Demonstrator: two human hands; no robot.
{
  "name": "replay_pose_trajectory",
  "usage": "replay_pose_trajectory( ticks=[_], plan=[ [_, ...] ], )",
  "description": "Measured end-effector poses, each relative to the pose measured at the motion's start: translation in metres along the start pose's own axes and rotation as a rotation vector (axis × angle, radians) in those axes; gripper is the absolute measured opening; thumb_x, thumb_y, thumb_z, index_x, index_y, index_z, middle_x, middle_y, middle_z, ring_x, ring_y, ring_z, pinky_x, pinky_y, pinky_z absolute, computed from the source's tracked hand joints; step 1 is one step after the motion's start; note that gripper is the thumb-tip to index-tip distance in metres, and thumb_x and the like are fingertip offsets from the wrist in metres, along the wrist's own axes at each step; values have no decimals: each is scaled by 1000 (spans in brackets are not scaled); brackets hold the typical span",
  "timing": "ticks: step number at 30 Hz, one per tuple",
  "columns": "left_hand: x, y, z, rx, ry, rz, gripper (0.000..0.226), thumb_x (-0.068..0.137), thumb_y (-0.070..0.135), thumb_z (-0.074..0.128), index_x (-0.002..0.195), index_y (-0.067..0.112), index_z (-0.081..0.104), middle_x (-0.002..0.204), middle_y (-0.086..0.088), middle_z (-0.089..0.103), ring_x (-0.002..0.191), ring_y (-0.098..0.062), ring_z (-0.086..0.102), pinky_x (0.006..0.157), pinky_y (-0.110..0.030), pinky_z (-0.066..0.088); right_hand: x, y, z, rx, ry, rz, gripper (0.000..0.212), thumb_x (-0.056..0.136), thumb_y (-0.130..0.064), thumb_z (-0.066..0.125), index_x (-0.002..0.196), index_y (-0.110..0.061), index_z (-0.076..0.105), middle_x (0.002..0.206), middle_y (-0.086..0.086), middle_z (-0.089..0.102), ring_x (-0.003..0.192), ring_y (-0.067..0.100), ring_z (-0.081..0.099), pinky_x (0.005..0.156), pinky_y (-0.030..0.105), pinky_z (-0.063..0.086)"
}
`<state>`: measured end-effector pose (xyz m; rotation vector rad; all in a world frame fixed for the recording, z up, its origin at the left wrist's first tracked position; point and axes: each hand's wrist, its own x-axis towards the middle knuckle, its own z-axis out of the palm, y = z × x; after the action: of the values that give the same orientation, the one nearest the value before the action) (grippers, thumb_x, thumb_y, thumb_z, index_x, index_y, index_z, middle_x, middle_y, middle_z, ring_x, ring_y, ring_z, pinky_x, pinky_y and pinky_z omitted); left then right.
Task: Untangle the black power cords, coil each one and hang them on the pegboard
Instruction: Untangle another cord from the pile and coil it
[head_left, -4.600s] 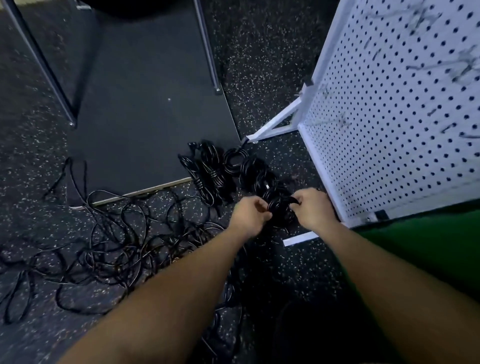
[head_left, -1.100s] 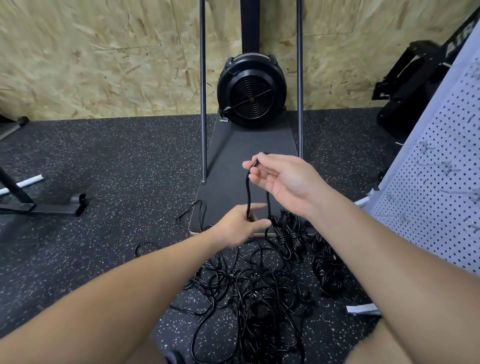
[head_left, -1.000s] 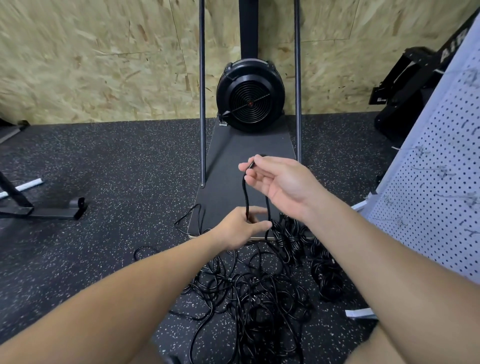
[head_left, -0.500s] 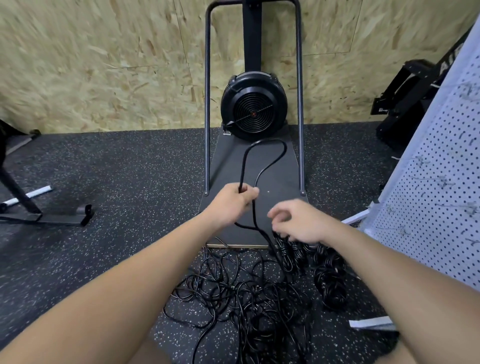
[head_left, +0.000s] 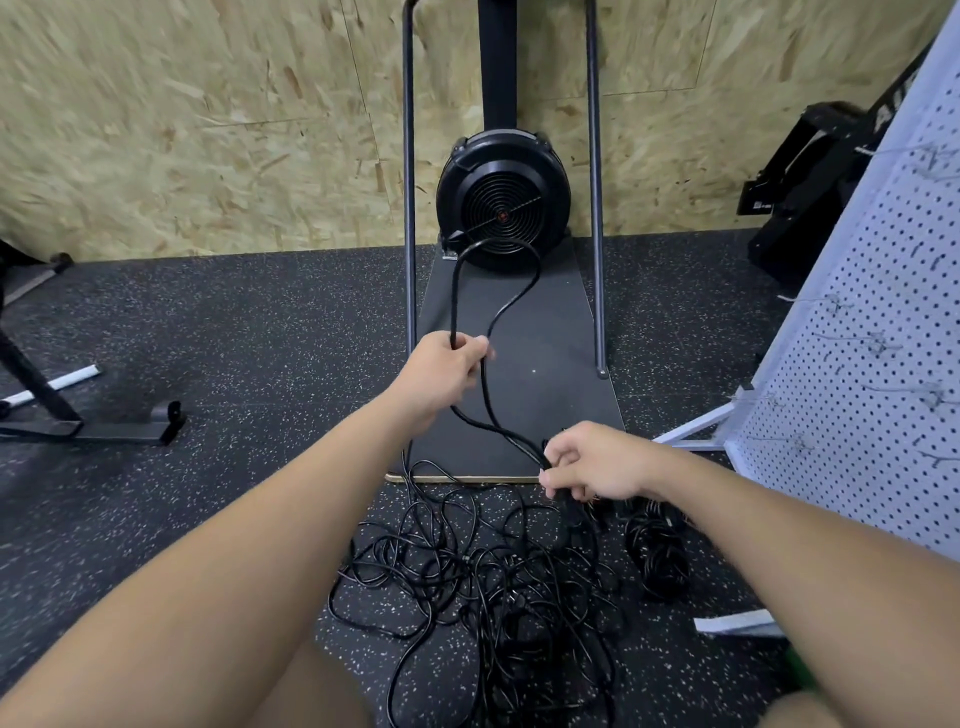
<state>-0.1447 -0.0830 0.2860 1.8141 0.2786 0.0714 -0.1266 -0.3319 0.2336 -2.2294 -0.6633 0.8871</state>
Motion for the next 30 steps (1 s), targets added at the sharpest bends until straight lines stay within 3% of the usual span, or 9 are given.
replay_pose_trajectory(
  ticks=[3, 5, 8, 12, 15, 19, 22, 25, 30],
  plan=[
    [1, -10, -3, -87, 29, -53, 17, 110, 23, 60, 100, 12, 53, 81, -11, 60, 67, -26, 57, 52, -28, 48, -1, -6, -8, 25, 180, -40, 28, 103, -30, 76, 93, -5, 75, 76, -8, 80, 63, 16, 58, 58, 25, 45],
    [-5, -13, 0, -302, -13, -117, 15, 108, 12, 64, 108, 11, 49, 91, -17, 67, 84, -33, 78, 80, -41, 68, 2, -8, -11, 98, 233, -54, 29, 101, -31, 78, 91, -5, 75, 81, -3, 82, 62, 18, 60, 67, 32, 47],
    [-13, -14, 2, -545, 1, -166, 18, 105, 7, 66, 118, 2, 55, 109, -23, 73, 107, -42, 80, 102, -52, 63, 7, -16, -10, 172, 320, -49, 30, 95, -41, 82, 85, -13, 78, 80, 8, 81, 59, 19, 61, 71, 36, 49],
    [-13, -25, 0, -773, 113, -268, 48, 102, 23, 73, 135, 0, 46, 123, -34, 71, 107, -46, 79, 98, -58, 63, 12, -27, -12, 285, 528, -2, 25, 89, -38, 91, 89, -16, 79, 72, 10, 76, 54, 15, 63, 68, 32, 54],
    [-13, -35, 0, -680, 193, -357, 68, 105, 44, 69, 139, -8, 43, 119, -37, 72, 105, -48, 78, 96, -60, 64, 16, -33, -11, 330, 555, 2, 24, 89, -30, 90, 87, -12, 74, 62, 5, 67, 51, 18, 60, 65, 36, 54],
    [-35, -33, 15, -367, -50, -452, 81, 105, 73, 49, 128, -3, 63, 110, -20, 81, 105, -36, 80, 98, -53, 64, 17, -43, -5, 283, 499, -15, 23, 94, -25, 83, 94, -5, 70, 60, 8, 70, 48, 18, 62, 60, 28, 46],
    [-55, -24, 41, -262, -238, -325, 56, 113, 63, 42, 103, 18, 72, 88, -4, 73, 82, -19, 74, 84, -35, 58, 14, -52, 4, 341, 419, -51, 10, 94, -9, 77, 96, -4, 69, 64, 13, 72, 50, 20, 64, 60, 26, 52],
    [-58, -30, 58, -335, -204, -218, 33, 115, 42, 53, 105, 15, 70, 69, -3, 62, 63, -17, 57, 68, -31, 47, 15, -53, 13, 464, 287, -126, 19, 89, 15, 62, 100, 3, 70, 79, 19, 72, 65, 24, 72, 68, 37, 64],
    [-51, -31, 50, -187, -106, -48, 28, 115, 23, 52, 115, 6, 74, 79, -6, 67, 74, -20, 60, 72, -30, 51, 17, -51, 6, 435, 269, -125, 30, 91, 12, 56, 100, -3, 80, 82, 13, 73, 72, 19, 70, 71, 35, 64]
  ],
)
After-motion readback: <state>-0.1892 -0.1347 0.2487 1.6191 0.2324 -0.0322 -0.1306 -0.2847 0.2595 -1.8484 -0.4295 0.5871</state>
